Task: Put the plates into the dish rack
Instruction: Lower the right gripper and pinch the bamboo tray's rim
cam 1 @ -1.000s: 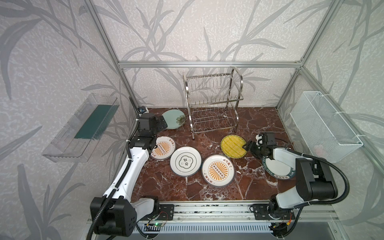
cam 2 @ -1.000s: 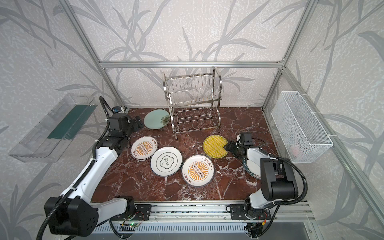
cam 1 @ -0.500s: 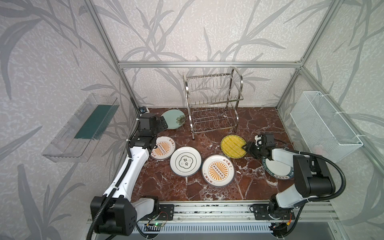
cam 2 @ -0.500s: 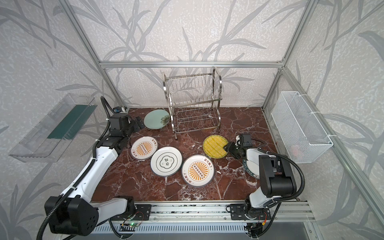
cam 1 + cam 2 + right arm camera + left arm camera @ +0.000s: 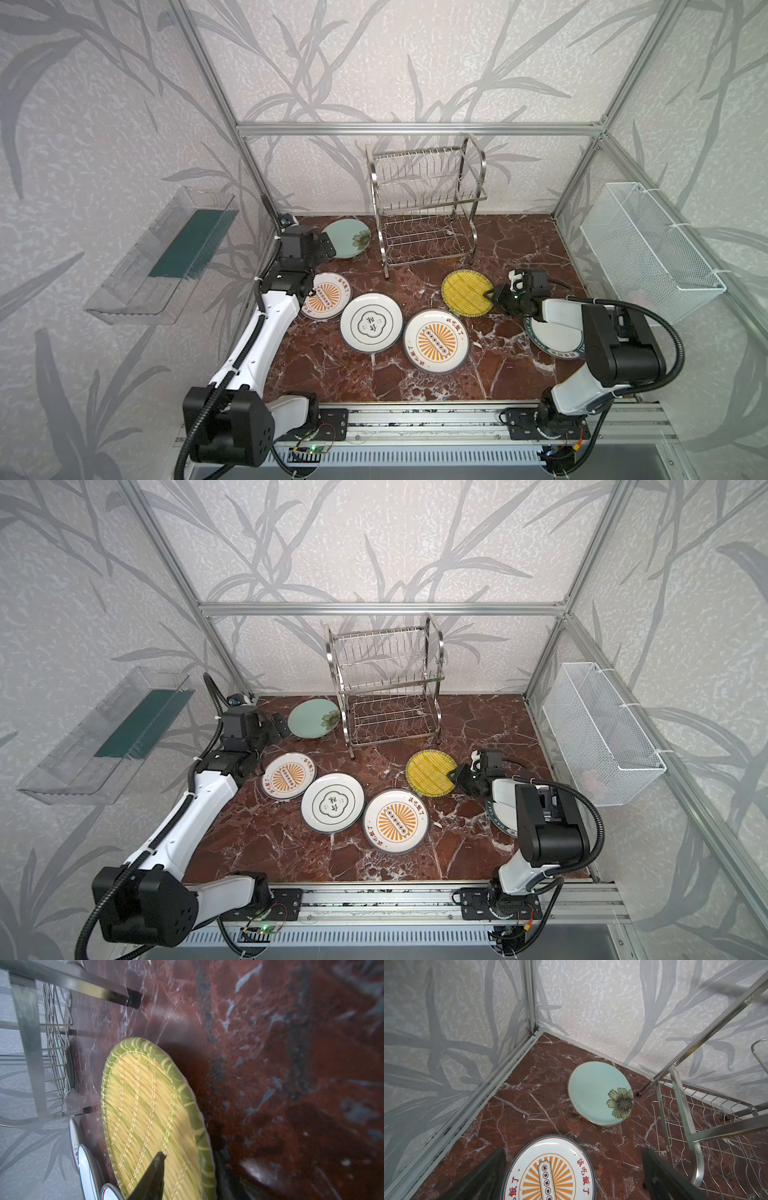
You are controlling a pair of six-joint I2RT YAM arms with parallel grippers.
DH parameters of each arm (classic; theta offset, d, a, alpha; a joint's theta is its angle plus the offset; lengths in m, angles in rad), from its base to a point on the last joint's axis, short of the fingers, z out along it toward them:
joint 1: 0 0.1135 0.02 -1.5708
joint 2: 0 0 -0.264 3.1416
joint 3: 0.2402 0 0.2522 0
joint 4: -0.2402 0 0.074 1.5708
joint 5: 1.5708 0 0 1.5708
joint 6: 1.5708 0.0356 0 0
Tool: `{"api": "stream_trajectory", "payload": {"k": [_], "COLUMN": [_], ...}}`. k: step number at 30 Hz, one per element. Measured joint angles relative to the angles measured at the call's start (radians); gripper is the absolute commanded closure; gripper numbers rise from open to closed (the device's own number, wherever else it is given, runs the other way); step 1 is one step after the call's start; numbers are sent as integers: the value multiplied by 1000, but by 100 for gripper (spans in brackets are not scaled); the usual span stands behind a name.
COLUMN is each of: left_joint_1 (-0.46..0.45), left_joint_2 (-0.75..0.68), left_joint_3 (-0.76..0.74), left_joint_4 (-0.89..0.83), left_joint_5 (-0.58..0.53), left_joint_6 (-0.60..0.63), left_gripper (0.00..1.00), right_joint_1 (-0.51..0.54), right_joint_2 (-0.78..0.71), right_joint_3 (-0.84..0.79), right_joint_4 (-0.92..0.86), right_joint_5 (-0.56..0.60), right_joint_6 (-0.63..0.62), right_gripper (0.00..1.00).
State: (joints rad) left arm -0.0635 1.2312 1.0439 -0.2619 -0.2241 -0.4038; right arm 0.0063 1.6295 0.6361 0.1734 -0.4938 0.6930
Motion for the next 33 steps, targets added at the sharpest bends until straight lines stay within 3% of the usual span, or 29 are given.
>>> {"api": "stream_trajectory", "payload": {"k": [11, 21, 33], "left_joint_1": [0, 0, 0], "left_joint_2": [21, 25, 17], "left_joint_3": [5, 23, 41], "left_joint_4": [-21, -27, -44], "left_joint_5": [14, 69, 116], "left_joint_6": [5, 30, 48], "left_gripper": [1, 1, 1], "right_joint_1": [-12, -26, -33], "right_joint_2": [6, 3, -121], "right_joint_3": [-11, -10, 10], "right_joint_4": [9, 46, -76], "right_joint_5": [-10, -69, -82], "right_joint_6": [15, 26, -20], "right_gripper": [78, 99, 100]}}
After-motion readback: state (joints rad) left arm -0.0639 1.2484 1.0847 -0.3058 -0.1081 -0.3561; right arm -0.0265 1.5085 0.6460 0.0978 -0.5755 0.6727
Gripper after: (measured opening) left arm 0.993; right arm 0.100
